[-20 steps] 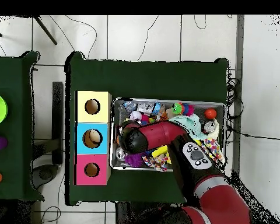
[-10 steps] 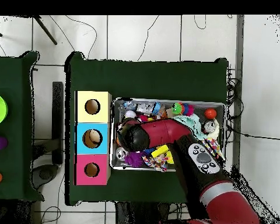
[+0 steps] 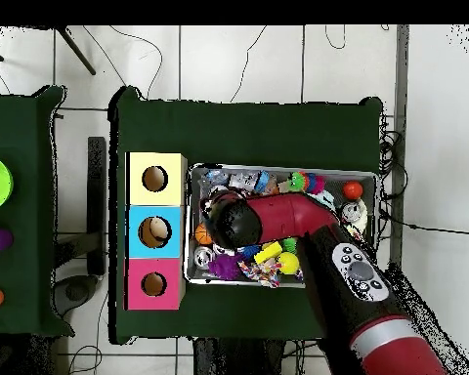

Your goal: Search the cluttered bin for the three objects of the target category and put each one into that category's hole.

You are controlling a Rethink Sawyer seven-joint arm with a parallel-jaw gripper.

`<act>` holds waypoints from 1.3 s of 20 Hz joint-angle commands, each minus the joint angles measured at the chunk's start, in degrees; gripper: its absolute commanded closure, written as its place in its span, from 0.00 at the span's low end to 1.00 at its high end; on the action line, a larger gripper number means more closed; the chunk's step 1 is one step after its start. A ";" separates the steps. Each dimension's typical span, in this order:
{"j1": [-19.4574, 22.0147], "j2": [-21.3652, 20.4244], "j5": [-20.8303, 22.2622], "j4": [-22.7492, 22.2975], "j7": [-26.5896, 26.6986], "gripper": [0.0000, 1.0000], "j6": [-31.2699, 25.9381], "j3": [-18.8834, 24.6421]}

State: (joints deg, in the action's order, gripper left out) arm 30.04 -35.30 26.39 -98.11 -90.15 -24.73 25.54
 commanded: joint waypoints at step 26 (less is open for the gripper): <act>0.91 -5.75 -2.38 -10.07 -1.33 1.00 -10.00 1.78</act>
State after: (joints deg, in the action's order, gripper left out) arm 31.14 -41.61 24.73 -103.00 -90.15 -28.55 27.29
